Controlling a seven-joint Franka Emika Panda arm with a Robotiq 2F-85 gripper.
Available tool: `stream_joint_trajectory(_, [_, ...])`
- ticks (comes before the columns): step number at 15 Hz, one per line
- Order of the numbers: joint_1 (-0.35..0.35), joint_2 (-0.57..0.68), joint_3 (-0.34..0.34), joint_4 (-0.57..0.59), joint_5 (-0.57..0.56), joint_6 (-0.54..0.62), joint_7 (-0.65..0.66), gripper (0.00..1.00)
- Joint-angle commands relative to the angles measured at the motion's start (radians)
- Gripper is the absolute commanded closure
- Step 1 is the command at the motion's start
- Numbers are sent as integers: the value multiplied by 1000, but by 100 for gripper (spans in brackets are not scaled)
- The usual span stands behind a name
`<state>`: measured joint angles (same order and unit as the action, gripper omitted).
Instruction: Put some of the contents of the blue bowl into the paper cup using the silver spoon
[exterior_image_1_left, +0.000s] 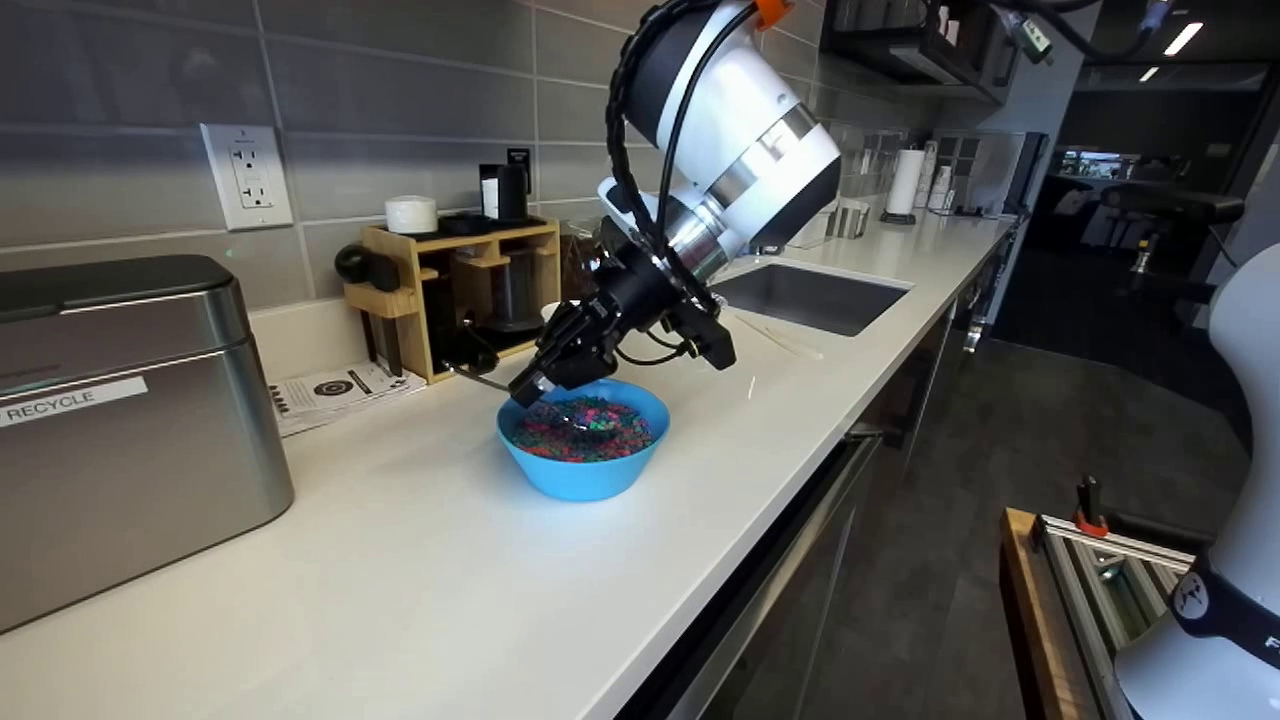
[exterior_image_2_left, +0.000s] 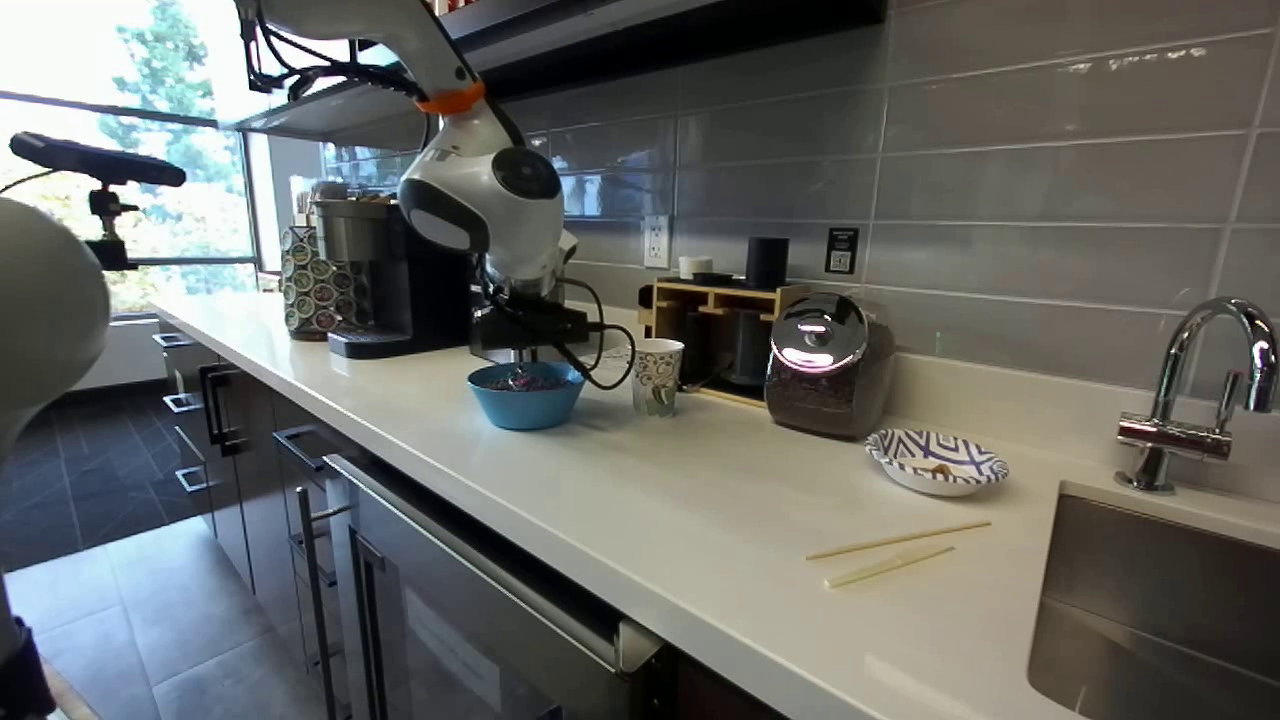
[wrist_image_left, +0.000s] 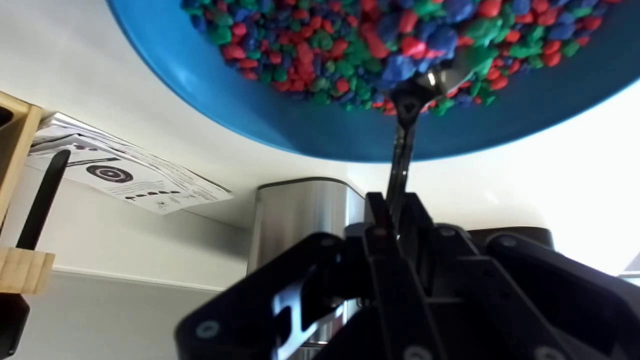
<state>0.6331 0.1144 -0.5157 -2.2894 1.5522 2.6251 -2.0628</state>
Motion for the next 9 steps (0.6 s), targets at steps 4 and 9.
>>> stream_joint_trajectory(4, [-258, -8, 293, 2, -231, 6, 105, 98])
stream_joint_trajectory(9, [-256, -2, 309, 23, -550, 2, 314, 98])
